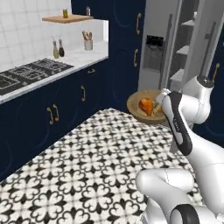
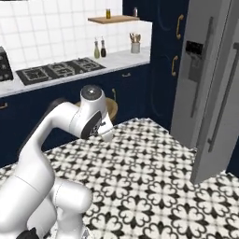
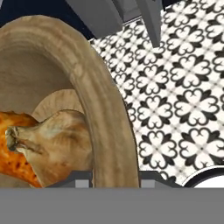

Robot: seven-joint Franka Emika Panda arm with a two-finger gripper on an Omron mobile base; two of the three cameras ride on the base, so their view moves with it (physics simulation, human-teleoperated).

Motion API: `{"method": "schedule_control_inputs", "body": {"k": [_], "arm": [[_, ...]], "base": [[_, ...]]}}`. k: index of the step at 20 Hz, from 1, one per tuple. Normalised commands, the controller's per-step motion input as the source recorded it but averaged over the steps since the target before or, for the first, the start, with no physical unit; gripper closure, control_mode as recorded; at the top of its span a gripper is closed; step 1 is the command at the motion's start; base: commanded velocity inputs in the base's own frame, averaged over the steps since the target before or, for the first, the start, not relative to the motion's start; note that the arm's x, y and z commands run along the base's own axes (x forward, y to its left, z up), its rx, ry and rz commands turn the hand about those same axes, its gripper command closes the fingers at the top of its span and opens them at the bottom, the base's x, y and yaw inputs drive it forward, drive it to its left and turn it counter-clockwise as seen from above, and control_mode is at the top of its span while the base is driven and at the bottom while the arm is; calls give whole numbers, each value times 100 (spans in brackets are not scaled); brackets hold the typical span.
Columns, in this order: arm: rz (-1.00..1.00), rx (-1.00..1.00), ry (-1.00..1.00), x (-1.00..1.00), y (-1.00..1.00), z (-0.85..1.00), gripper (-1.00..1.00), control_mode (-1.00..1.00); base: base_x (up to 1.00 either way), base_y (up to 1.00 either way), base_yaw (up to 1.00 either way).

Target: Pick the chicken drumstick and onion from their plates and place them in the bowl. Then put the bowl in the fridge.

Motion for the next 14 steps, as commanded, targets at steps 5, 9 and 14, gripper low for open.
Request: {"method": "schedule_control_inputs", "body": {"k": [5, 9, 14], "arm": [[0, 0, 0, 0, 0, 0, 100, 100], [0, 0, 0, 0, 0, 0, 100, 100], [0, 0, 0, 0, 0, 0, 100, 100]], "base": [[100, 93, -63], [100, 95, -63], [99, 91, -65]]}}
